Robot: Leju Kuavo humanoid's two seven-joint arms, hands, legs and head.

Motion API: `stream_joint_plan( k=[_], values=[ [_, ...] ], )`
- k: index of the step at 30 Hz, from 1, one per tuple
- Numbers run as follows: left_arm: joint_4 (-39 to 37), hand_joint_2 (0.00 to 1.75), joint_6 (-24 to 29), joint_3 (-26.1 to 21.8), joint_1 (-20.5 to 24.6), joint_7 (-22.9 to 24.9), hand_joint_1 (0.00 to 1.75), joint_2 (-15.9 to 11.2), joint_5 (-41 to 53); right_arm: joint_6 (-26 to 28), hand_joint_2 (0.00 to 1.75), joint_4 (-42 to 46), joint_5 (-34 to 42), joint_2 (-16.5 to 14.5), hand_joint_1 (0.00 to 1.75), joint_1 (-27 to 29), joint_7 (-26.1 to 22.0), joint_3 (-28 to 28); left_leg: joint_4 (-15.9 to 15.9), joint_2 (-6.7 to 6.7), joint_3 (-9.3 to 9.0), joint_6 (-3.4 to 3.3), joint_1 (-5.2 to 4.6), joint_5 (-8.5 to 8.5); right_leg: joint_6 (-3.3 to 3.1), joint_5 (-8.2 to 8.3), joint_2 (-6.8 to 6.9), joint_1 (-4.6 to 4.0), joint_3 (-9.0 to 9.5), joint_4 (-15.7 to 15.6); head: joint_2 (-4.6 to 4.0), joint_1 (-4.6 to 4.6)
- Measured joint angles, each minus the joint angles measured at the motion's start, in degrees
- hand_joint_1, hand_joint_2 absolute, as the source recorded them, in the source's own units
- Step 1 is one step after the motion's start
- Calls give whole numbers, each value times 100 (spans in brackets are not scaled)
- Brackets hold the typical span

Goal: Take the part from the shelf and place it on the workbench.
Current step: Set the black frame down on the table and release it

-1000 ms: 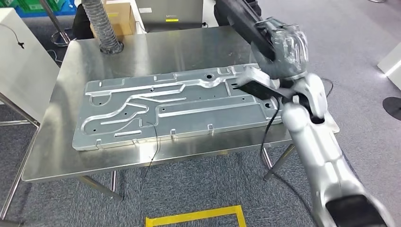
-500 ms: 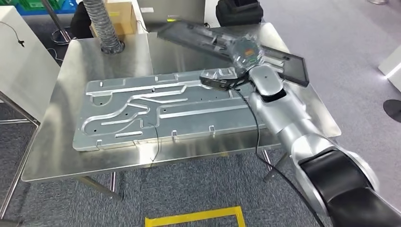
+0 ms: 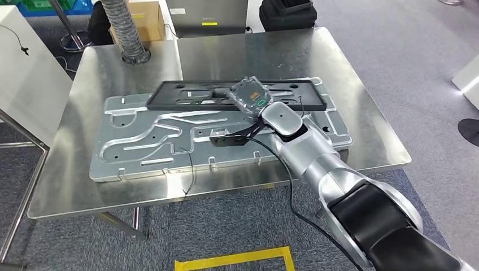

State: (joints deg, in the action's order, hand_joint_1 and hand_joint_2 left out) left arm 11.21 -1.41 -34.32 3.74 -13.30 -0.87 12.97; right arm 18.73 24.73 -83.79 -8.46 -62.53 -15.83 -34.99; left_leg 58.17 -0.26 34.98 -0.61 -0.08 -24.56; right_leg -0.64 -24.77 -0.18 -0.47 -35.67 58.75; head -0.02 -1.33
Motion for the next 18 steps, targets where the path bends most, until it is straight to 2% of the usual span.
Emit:
stream_joint_plan(
  k=[2, 4, 5, 7, 8, 9, 10, 12, 14, 18],
  values=[
    [1, 0, 76, 0, 9, -31, 0, -2, 55, 46, 175, -39, 267, -86, 175, 133, -275, -18, -4, 0, -9, 53, 16, -12, -19, 18, 10, 8, 35, -73, 0, 0],
    [1, 0, 172, 1, -8, -51, 0, 1, 114, 116, 175, -60, 555, -154, 175, 285, -544, -18, 190, -4, 57, 109, 19, -162, -54, 47, 25, 51, 98, -162, 0, 0],
    [1, 0, 233, 1, -20, -54, 0, 1, 138, 159, 175, -65, 698, -185, 175, 361, -691, -18, 456, -4, 172, 138, 31, -316, -66, 58, 30, 67, 122, -188, 0, 0],
    [1, 0, 372, 1, -27, -56, 0, 1, 169, 253, 175, -81, 990, -235, 175, 538, -1050, -18, 1208, -3, 521, 198, 65, -644, -77, 56, 27, 69, 133, -192, 0, 0],
    [1, 0, 437, -1, -30, -56, 0, -1, 179, 287, 175, -94, 1124, -248, 175, 646, -1239, -18, 1486, -2, 662, 228, 85, -715, -73, 52, 27, 73, 136, -187, 0, 0],
    [1, 0, 493, -3, -34, -56, 0, -1, 190, 316, 175, -108, 1234, -258, 175, 755, -1400, -19, 1571, -1, 716, 255, 108, -680, -65, 44, 26, 80, 139, -179, 0, 0],
    [1, 0, 532, -8, -38, -56, 0, -1, 199, 340, 175, -123, 1322, -265, 175, 854, -1521, -19, 1425, 1, 658, 280, 132, -543, -48, 33, 24, 91, 141, -164, 0, 0],
    [1, 87, 568, -20, -41, -62, 0, 1, 214, 374, 87, -148, 1458, -273, 87, 983, -1658, -20, 677, 1, 298, 334, 184, -180, 13, -11, 14, 108, 134, -101, 0, 0],
    [1, 175, 575, -30, -40, -73, 0, 6, 218, 379, 0, -170, 1604, -273, 0, 1043, -1749, -20, 154, -19, 43, 303, 197, -29, 86, -49, -5, 94, 101, -27, 0, 2],
    [1, 175, 540, -41, -42, -82, 0, 10, 214, 343, 0, -212, 1721, -274, 0, 1191, -1817, -20, 88, -26, 28, 115, 168, -23, 197, -93, -14, 106, 69, 25, 0, 4]
  ],
)
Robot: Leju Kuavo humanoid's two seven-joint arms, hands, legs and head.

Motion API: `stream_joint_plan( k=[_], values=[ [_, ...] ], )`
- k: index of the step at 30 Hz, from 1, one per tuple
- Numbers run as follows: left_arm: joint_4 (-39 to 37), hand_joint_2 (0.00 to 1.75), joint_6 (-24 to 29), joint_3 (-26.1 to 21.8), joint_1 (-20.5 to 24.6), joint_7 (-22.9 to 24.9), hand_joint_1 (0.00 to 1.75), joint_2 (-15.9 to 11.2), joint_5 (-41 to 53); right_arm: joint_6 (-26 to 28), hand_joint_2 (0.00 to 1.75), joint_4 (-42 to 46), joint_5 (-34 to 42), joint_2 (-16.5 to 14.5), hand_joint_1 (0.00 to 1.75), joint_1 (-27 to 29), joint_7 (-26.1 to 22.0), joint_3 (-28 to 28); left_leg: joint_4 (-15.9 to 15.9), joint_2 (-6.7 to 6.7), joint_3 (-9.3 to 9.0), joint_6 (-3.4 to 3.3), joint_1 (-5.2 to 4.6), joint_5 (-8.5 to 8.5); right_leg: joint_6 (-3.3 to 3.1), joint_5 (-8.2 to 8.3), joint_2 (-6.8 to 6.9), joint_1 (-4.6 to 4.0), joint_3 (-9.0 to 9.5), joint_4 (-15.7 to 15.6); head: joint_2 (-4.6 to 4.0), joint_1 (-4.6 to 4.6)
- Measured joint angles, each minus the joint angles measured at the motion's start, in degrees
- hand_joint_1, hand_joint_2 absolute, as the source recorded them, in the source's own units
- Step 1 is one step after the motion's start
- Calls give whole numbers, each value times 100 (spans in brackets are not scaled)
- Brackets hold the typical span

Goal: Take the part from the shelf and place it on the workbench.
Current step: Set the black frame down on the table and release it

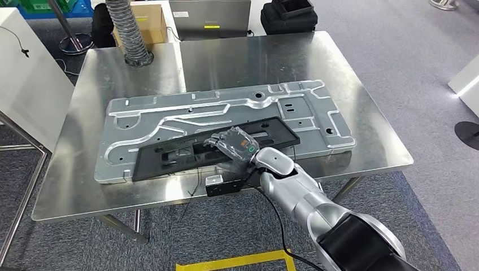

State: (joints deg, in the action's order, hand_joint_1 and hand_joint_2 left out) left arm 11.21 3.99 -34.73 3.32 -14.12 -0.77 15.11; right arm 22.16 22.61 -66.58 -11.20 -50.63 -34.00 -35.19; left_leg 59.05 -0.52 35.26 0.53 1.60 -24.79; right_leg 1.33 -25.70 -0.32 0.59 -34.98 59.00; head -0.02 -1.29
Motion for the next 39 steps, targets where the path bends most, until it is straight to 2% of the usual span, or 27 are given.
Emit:
stream_joint_plan(
  k=[2, 4, 5, 6, 7, 8, 10, 11, 13, 15, 16, 17, 19, 20, 21, 22, 23, 25, 27, 30, 31, 33, 35, 36, 37, 38, 39],
  values=[
    [0, 175, -48, -19, 2, -9, 0, 1, -15, -91, 0, -26, 27, 1, 0, 29, 27, 0, -17, 10, 7, -73, -6, 23, 39, -261, 7, 17, -163, 384, 0, 0],
    [0, 175, -89, -56, 2, -25, 0, -1, -33, -209, 0, -60, 54, 7, 0, 50, 86, 0, -17, 18, 20, -111, -34, 30, 51, -643, 12, 17, -494, 1139, 0, 0],
    [0, 131, -106, -74, 0, -34, 0, -1, -42, -259, 0, -82, 58, 12, 0, 70, 122, -2, -17, 19, 24, -120, -51, 34, 47, -757, 12, 14, -637, 1458, 0, 0],
    [0, 87, -118, -88, -3, -44, 0, -2, -50, -296, 0, -106, 59, 19, 0, 90, 158, -6, -16, 18, 27, -127, -70, 37, 31, -765, 12, 10, -694, 1596, 0, 0],
    [0, 44, -126, -100, -6, -53, 0, -1, -54, -327, 0, -127, 59, 25, 0, 102, 192, -14, -16, 16, 26, -133, -89, 40, 0, -665, 11, -3, -639, 1503, 0, 0],
    [0, 0, -129, -110, -6, -65, 0, -1, -58, -349, 0, -143, 60, 28, 0, 103, 234, -23, -16, 14, 21, -136, -108, 42, -47, -487, 11, -22, -479, 1198, 0, 0],
    [0, 0, -136, -127, -4, -95, 0, 15, -57, -378, 0, -160, 69, 32, 0, 71, 364, -37, -16, 13, 16, -133, -139, 47, -172, -170, 21, -81, -73, 401, 0, 0],
    [0, 0, -140, -133, -2, -111, 0, 25, -56, -386, 0, -166, 78, 33, 0, 47, 446, -39, -16, 15, 20, -121, -145, 52, -215, -93, 31, -108, 53, 141, 0, 0],
    [0, 0, -151, -143, -3, -130, 0, 40, -46, -392, 0, -185, 108, 50, 0, 4, 586, -41, -29, 25, 26, -75, -142, 71, -246, -66, 46, -140, 111, -13, 0, 0],
    [0, 0, -158, -156, -5, -136, 0, 38, -14, -373, 0, -203, 195, 83, 0, -21, 662, -42, -36, 33, 22, -19, -143, 69, -256, -7, 47, -116, 141, -102, 0, -1],
    [0, 0, -160, -165, -5, -137, 0, 39, 8, -352, 0, -208, 268, 98, 0, -37, 674, -42, 48, 33, 52, 7, -145, -2, -270, 30, 54, -92, 166, -161, 0, -1],
    [0, 0, -160, -178, -5, -137, 0, 40, 32, -318, 0, -211, 351, 109, 0, -55, 676, -42, 241, 32, 130, 32, -143, -135, -279, 64, 61, -67, 186, -213, 0, -2],
    [0, 0, -152, -209, -8, -136, 0, 44, 63, -224, 0, -215, 515, 132, 0, -82, 649, -41, 925, 31, 416, 81, -111, -512, -297, 88, 68, -55, 189, -241, 0, -2],
    [0, 0, -148, -225, -12, -137, 0, 44, 73, -159, 0, -216, 595, 148, 0, -83, 619, -39, 1256, 32, 555, 107, -94, -645, -296, 88, 68, -54, 181, -235, 0, -2],
    [0, 0, -144, -238, -17, -137, 0, 44, 83, -85, 0, -214, 672, 165, 0, -80, 581, -33, 1441, 33, 625, 131, -77, -686, -291, 86, 67, -50, 176, -225, 0, -2],
    [0, 0, -142, -250, -22, -138, 0, 44, 96, -7, 0, -210, 742, 181, 0, -81, 540, -26, 1422, 34, 597, 152, -59, -623, -282, 80, 65, -44, 172, -211, 0, -2],
    [0, 0, -142, -259, -24, -142, 0, 44, 108, 86, 0, -199, 808, 195, 0, -86, 500, -14, 1179, 36, 458, 170, -40, -466, -265, 69, 62, -35, 172, -189, 0, -2],
    [0, 0, -142, -276, -18, -157, 0, 45, 129, 314, 0, -140, 931, 220, 0, -104, 413, 20, 425, 40, 56, 193, -16, -162, -202, 26, 53, -31, 159, -118, 0, -2],
    [0, 0, -142, -290, -7, -171, 0, 48, 138, 586, 0, -29, 1071, 247, 0, -116, 292, 78, 21, 36, -141, 137, -22, -83, -135, 2, 45, -48, 117, -55, 0, -2],
    [0, 0, -140, -320, -16, -173, 0, 51, 161, 910, 0, 219, 1348, 302, 0, -90, 39, 187, -4, 27, -123, 1, -39, -84, -56, -9, 43, -45, 83, -24, 0, 0],
    [0, 0, -138, -333, -18, -172, 0, 53, 175, 994, 0, 362, 1516, 334, 0, -53, -81, 235, -12, 27, -120, -38, -37, -73, -29, -70, 44, -36, 52, 48, 0, 0],
    [0, 0, -125, -362, -13, -167, 0, 56, 212, 1100, 0, 865, 2077, 432, 0, 117, -342, 376, -25, 29, -115, -97, -30, -57, 18, -372, 42, -23, -163, 539, 0, 0],
    [0, 0, -112, -394, -17, -160, 0, 55, 243, 1113, 0, 1570, 2675, 564, 0, 397, -475, 540, -24, 24, -108, -125, -45, -59, 42, -712, 41, -22, -525, 1306, 0, 0],
    [0, 0, -109, -408, -22, -157, 0, 56, 249, 1107, 0, 1955, 2903, 632, 0, 562, -493, 620, -24, 19, -108, -130, -55, -62, 38, -763, 41, -24, -648, 1545, 0, 0],
    [0, 0, -107, -423, -27, -154, 0, 57, 252, 1108, 0, 2367, 3101, 702, 0, 723, -509, 706, -23, 11, -110, -135, -66, -65, 22, -708, 41, -28, -676, 1581, 0, 0],
    [0, 0, -104, -443, -30, -153, 0, 61, 252, 1121, 0, 2778, 3274, 765, 0, 871, -526, 798, -23, 2, -116, -139, -79, -67, -10, -549, 40, -37, -592, 1381, 0, 0],
    [0, 0, -103, -467, -31, -154, 0, 68, 247, 1151, 0, 3194, 3432, 822, 0, 1000, -542, 898, -23, -5, -123, -141, -92, -70, -60, -331, 40, -54, -421, 1002, 0, 0]
  ],
)
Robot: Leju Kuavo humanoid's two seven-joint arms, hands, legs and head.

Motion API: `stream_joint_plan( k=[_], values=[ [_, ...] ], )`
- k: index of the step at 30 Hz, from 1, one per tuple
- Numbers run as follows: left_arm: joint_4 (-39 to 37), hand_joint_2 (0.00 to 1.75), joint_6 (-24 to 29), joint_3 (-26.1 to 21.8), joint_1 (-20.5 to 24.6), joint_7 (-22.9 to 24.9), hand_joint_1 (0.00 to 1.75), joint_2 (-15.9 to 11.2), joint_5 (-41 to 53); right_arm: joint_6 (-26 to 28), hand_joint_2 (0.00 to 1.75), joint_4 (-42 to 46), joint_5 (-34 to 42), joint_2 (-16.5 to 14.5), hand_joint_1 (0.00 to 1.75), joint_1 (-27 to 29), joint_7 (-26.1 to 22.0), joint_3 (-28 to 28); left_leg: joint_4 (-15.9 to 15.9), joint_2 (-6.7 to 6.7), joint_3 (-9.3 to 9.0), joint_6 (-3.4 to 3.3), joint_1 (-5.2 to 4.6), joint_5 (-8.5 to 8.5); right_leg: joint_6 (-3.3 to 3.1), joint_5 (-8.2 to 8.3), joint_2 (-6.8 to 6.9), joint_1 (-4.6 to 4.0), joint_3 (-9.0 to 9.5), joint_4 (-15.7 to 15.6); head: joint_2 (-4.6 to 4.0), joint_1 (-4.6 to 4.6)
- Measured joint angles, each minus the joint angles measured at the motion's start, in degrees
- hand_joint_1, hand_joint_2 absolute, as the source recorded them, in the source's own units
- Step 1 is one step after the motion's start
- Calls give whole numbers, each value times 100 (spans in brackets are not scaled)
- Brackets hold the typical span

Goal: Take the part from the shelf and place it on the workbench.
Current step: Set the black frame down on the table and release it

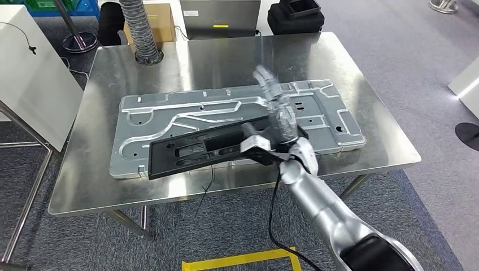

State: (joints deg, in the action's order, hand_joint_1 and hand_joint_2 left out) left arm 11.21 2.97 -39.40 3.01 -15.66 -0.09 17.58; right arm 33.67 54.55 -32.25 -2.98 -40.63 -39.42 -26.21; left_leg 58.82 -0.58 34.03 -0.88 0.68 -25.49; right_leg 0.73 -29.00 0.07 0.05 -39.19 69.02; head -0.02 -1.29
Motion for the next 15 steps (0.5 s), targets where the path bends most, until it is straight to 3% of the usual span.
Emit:
stream_joint_plan(
  k=[2, 3, 5, 7, 9, 11, 12, 13, 14, 15],
  values=[
    [-1, 0, 3, -61, -1, -10, 0, 34, -27, 121, 0, 837, 250, 97, 0, 219, -23, 208, 0, -4, 3, 8, -17, -6, -105, 298, 6, -50, 338, -754, 0, 0],
    [-1, 0, 2, -95, -1, -20, 0, 49, -47, 210, 0, 1255, 325, 136, 0, 338, -34, 309, -1, -1, 12, 22, -16, -8, -135, 354, 10, -77, 422, -960, 0, 0],
    [0, 0, -4, -173, -4, -46, 0, 67, -98, 410, 0, 2103, 338, 220, 0, 626, -48, 527, -15, 3, 18, 70, -10, -8, -151, 362, 19, -105, 447, -1063, 0, 0],
    [0, 0, -11, -254, -20, -68, 0, 79, -145, 555, 0, 2838, 175, 285, 0, 929, -54, 754, 21, 15, 17, 122, -12, -64, -176, 389, 31, -63, 498, -1140, 0, -1],
    [0, 0, -14, -328, -33, -83, 0, 93, -177, 617, 0, 3446, -69, 314, 0, 1220, -54, 971, 390, 27, 152, 165, -11, -318, -204, 416, 47, -18, 561, -1217, 0, -2],
    [0, 0, -15, -392, -38, -89, 0, 102, -189, 636, 0, 3945, -326, 321, 0, 1546, -54, 1176, 1119, 30, 465, 204, 4, -685, -223, 408, 54, -22, 583, -1225, 0, -2],
    [0, 0, -16, -420, -41, -90, 0, 103, -190, 637, 0, 4161, -449, 322, 0, 1742, -54, 1282, 1412, 30, 597, 222, 9, -785, -223, 403, 56, -22, 589, -1220, 0, -2],
    [0, 0, -20, -449, -46, -90, 0, 104, -185, 638, 0, 4370, -556, 322, 0, 1950, -54, 1398, 1526, 31, 645, 236, 13, -784, -220, 399, 58, -20, 593, -1212, 0, -2],
    [0, 0, -22, -478, -50, -85, 0, 105, -164, 638, 0, 4566, -647, 322, 0, 2160, -48, 1521, 1404, 31, 577, 243, 18, -673, -210, 394, 58, -15, 596, -1199, 0, -2],
    [0, 0, -26, -504, -53, -76, 0, 107, -128, 638, 0, 4739, -716, 322, 0, 2361, -39, 1641, 1079, 32, 406, 245, 25, -491, -195, 386, 56, -9, 599, -1179, 0, -2]
  ],
)
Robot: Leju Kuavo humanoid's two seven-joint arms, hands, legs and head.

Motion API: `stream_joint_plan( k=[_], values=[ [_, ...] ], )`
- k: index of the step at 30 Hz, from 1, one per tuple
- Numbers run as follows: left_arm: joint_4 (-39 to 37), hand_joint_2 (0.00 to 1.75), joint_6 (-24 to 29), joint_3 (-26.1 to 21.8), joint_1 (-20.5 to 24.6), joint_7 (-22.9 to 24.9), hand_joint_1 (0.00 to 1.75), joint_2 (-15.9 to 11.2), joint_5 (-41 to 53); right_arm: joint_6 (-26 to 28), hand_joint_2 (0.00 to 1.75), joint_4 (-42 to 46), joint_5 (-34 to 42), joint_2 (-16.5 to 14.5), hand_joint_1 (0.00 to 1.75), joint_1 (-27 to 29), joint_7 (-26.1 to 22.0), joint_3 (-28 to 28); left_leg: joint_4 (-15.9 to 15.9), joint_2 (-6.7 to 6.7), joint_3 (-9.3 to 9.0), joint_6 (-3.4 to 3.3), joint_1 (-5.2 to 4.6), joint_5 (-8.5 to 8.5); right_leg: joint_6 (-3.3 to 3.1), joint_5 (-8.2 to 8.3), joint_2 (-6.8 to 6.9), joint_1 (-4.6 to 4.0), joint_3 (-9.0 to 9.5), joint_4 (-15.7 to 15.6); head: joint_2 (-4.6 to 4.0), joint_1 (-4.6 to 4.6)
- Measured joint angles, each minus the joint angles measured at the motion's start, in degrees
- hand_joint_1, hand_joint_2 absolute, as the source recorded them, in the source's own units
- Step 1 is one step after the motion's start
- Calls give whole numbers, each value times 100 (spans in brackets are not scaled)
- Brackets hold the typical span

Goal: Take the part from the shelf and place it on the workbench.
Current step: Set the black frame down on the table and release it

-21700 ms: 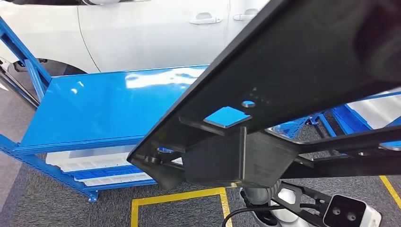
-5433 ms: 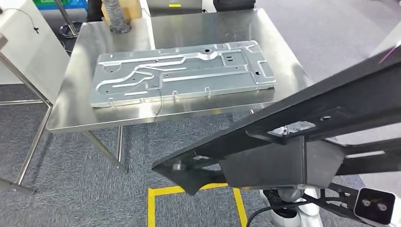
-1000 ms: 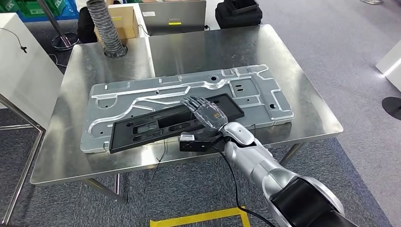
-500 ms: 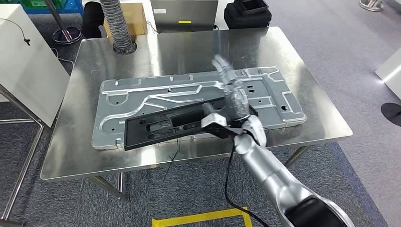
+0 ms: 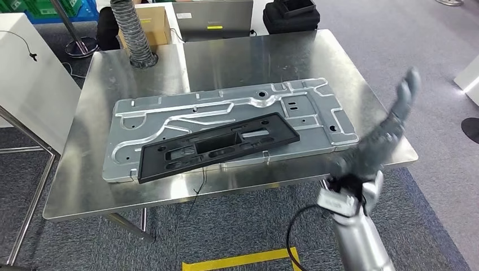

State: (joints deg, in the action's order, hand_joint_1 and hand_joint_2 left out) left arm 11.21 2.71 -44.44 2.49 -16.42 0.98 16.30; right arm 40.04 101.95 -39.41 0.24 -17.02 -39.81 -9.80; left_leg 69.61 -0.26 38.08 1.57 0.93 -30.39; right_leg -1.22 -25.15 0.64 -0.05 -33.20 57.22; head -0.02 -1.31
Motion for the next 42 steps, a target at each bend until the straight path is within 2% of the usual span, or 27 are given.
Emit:
stream_joint_plan(
  k=[2, 3, 7, 9, 11, 12, 13, 14, 15, 16, 18, 20, 22, 23, 24, 25, 27, 28, 29, 30, 32, 34, 35, 37, 38, 39, 42],
  values=[
    [0, 0, -26, -50, 7, 19, 0, 4, 98, 0, 0, 281, -63, 0, 0, 376, 15, 230, -754, -6, -387, -24, 8, 284, 49, -31, -9, -5, -18, 65, 0, 1],
    [0, 0, -50, -75, 13, 24, 0, 8, 142, 0, 0, 391, -54, 0, 0, 560, 14, 338, -971, -12, -494, -51, 6, 348, 79, -39, -13, -14, -36, 96, 0, 1],
    [0, 0, -113, -131, 21, 40, 0, 21, 245, 0, 0, 666, 46, 0, 0, 1193, -3, 723, -1076, -15, -495, -206, -17, 434, 204, -63, -30, -9, -94, 161, 0, 1],
    [0, 0, -132, -140, 37, 44, 0, 27, 259, 0, 0, 738, 70, 0, 0, 1404, -3, 890, -1099, -2, -433, -291, -7, 504, 267, -403, -45, 14, -220, 502, 0, 2],
    [0, 0, -154, -152, 51, 36, 0, 27, 290, 0, 0, 782, 113, 0, 0, 1592, -3, 1030, -1098, 7, -336, -330, -19, 573, 313, -915, -49, 36, -444, 1198, 0, 2],
    [0, 0, -164, -157, 54, 28, 0, 27, 314, 1, 0, 794, 147, -2, 0, 1718, -3, 1096, -1098, 8, -280, -334, -26, 613, 324, -1086, -50, 43, -520, 1518, 0, 2],
    [0, 0, -174, -161, 54, 20, 0, 27, 337, 1, 0, 806, 185, -5, 0, 1857, -3, 1165, -1096, 6, -222, -334, -30, 654, 325, -1138, -50, 45, -512, 1674, 0, 2],
    [0, 0, -183, -164, 51, 13, 0, 27, 352, 2, 0, 820, 224, -12, 0, 1993, -3, 1235, -1094, 4, -164, -328, -33, 699, 318, -1082, -50, 44, -408, 1641, 0, 2],
    [0, 0, -189, -168, 48, 10, 0, 27, 362, 2, 0, 840, 269, -19, 0, 2113, -4, 1301, -1093, 2, -111, -317, -35, 744, 301, -935, -50, 41, -191, 1385, 0, 2],
    [0, 0, -191, -173, 48, 9, 0, 28, 367, 2, 0, 863, 314, -25, 0, 2205, -4, 1355, -1092, 1, -69, -302, -36, 788, 274, -779, -51, 34, 107, 978, 0, 2],
    [0, 0, -187, -189, 55, 9, 0, 40, 371, 2, 0, 907, 403, -36, 0, 2344, -6, 1434, -1103, 2, -27, -253, -38, 874, 209, -644, -54, -1, 627, 183, 0, 2],
    [0, 0, -176, -215, 66, 9, 0, 52, 386, 2, 0, 920, 499, -48, 0, 2444, -8, 1500, -1139, 4, -37, -184, -29, 966, 144, -639, -59, -46, 783, -112, 0, 1],
    [0, 0, -168, -249, 64, 13, 0, 55, 417, 2, 0, 867, 659, -59, 0, 2513, -10, 1559, -1177, 3, -36, -110, -27, 1027, 74, -516, -49, -47, 725, -145, 0, 1],
    [0, 0, -168, -263, 61, 16, 0, 57, 439, 1, 0, 802, 777, -66, 0, 2536, -10, 1591, -1124, 0, -6, -84, -29, 929, 29, -438, -40, -33, 677, -168, 0, 1],
    [0, 0, -168, -272, 56, 19, 0, 59, 456, 0, 0, 718, 908, -73, 0, 2558, -9, 1623, -976, -2, 43, -63, -32, 724, -4, -355, -30, -17, 617, -195, 0, 1],
    [0, 0, -168, -279, 55, 21, 0, 62, 476, -3, 0, 610, 1067, -79, 0, 2587, -8, 1669, -699, -2, 115, -51, -27, 411, -27, -278, -19, -9, 543, -204, 0, 1],
    [0, 0, -169, -291, 54, 25, 0, 69, 517, -54, 0, 373, 1383, -86, 0, 2651, -5, 1784, 30, -1, 247, -21, -24, -128, -45, -149, -8, -20, 364, -183, 0, 0],
    [0, 0, -169, -296, 54, 25, 0, 70, 536, -113, 0, 243, 1544, -94, 0, 2675, -4, 1852, 335, 0, 263, -8, -23, -220, -42, -87, -1, -26, 264, -163, 0, 0],
    [0, 0, -170, -300, 54, 26, 0, 70, 556, -217, 0, 95, 1717, -109, 0, 2687, -5, 1929, 478, 0, 201, -2, -22, -163, -34, -27, 3, -29, 163, -138, 0, 0],
    [0, 0, -172, -303, 56, 27, 0, 70, 577, -359, 0, -71, 1911, -128, 0, 2692, -5, 2018, 435, 0, 49, -2, -22, -21, -20, 26, 5, -30, 62, -107, 0, 0],
    [0, 0, -176, -308, 69, 29, 0, 73, 625, -753, 0, -466, 2359, -171, 0, 2690, -4, 2235, -219, 0, -534, -11, -23, 169, 25, 110, 6, -32, -126, -16, 0, 0],
    [2, 0, -177, -311, 87, 30, 0, 78, 661, -1230, 0, -960, 2795, -211, 0, 2644, -4, 2497, -984, -11, -1054, -69, -39, 49, 84, 175, 11, -41, -247, 81, 0, 1],
    [3, 0, -177, -314, 92, 30, 0, 82, 677, -1488, 0, -1244, 2985, -231, 0, 2603, -5, 2642, -1187, -15, -1167, -111, -56, -26, 116, 212, 12, -47, -273, 107, 1, 1],
    [4, 0, -176, -331, 88, 29, 0, 93, 708, -1944, 0, -1859, 3218, -273, 0, 2513, -5, 2968, -1241, -5, -1122, -221, -70, 20, 188, 276, 8, -30, -299, 119, 1, 1],
    [4, 0, -176, -344, 87, 28, 0, 99, 723, -2105, 0, -2151, 3263, -291, 0, 2474, -7, 3130, -1246, 5, -1074, -271, -71, 77, 228, 210, 0, -15, -335, 159, 1, 1],
    [5, 0, -176, -360, 86, 28, 0, 105, 741, -2225, 0, -2463, 3279, -307, 0, 2428, -7, 3295, -1255, 16, -1008, -318, -66, 146, 268, 30, -9, 3, -395, 288, 0, 1],
    [7, 0, -177, -408, 78, 26, 0, 111, 796, -2339, 0, -3512, 3186, -326, 0, 2209, -8, 3727, -1254, 32, -749, -379, -73, 354, 359, -806, -26, 44, -638, 1203, 0, 2]
  ],
)
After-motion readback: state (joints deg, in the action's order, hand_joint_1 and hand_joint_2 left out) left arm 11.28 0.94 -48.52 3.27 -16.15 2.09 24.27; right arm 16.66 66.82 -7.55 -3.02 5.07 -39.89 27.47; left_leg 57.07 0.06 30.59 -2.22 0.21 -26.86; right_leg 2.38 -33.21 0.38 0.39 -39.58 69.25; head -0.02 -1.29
